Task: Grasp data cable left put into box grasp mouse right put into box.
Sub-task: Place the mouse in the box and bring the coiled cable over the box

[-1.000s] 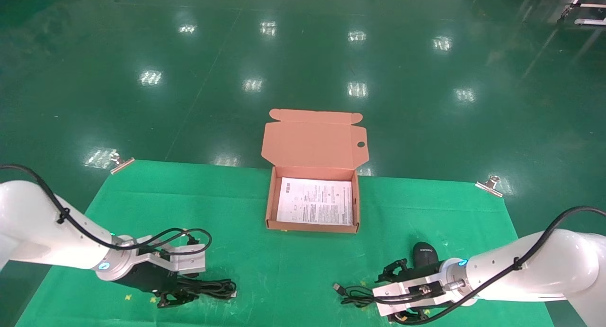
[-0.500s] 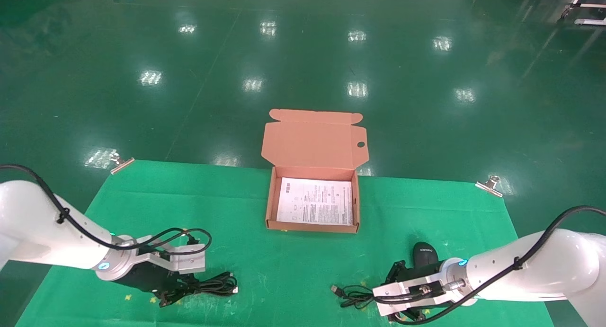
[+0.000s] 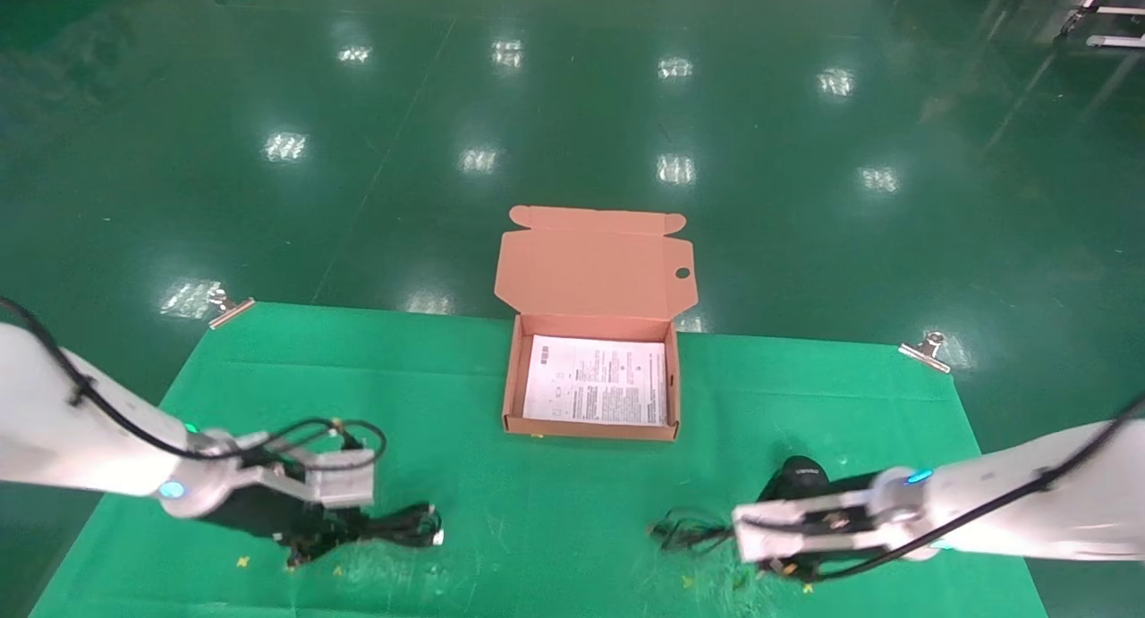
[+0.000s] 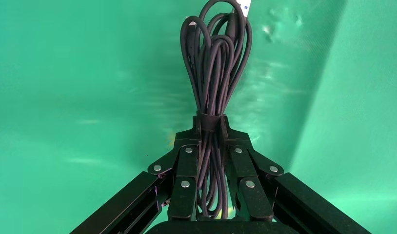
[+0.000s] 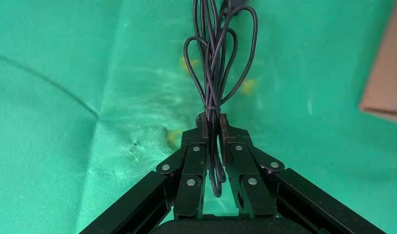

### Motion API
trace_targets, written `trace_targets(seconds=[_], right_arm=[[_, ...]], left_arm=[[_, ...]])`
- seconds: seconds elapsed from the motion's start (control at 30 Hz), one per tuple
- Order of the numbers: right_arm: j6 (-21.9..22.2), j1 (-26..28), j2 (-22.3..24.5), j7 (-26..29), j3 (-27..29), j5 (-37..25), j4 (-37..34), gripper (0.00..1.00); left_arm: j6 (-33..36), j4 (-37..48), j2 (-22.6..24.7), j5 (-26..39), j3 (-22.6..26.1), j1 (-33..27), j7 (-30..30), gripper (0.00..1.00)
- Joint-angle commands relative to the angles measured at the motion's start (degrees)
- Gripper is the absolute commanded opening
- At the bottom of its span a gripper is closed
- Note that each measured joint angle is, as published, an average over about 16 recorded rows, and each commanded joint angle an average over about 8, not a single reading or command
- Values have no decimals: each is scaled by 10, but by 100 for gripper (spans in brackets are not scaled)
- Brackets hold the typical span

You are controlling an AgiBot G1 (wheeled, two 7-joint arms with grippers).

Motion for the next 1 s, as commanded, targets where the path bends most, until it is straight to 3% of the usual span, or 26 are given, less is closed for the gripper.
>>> trace_targets(seconds=[0.03,0.23,0.4,0.67,1.0], right_arm=[[-1,3,18,9,12,15,3,0],[28,42,63,52,55,40,31,0],[48,85,63,61,82,58,45,0],[75,146,14,34,106,84,21,0],[99,212,-74,-31,122,117,-54,0]], left_arm=[[12,-16,-13,-10,-5,-4,12,0],[6,-122,-61,-10,-21,-23,-13,0],[-22,-211,-85,9,-33,-41,-57,0],[-76,-288,-87,54,-43,-64,-101,0],[-148,-281,-42,119,-43,-97,-116,0]])
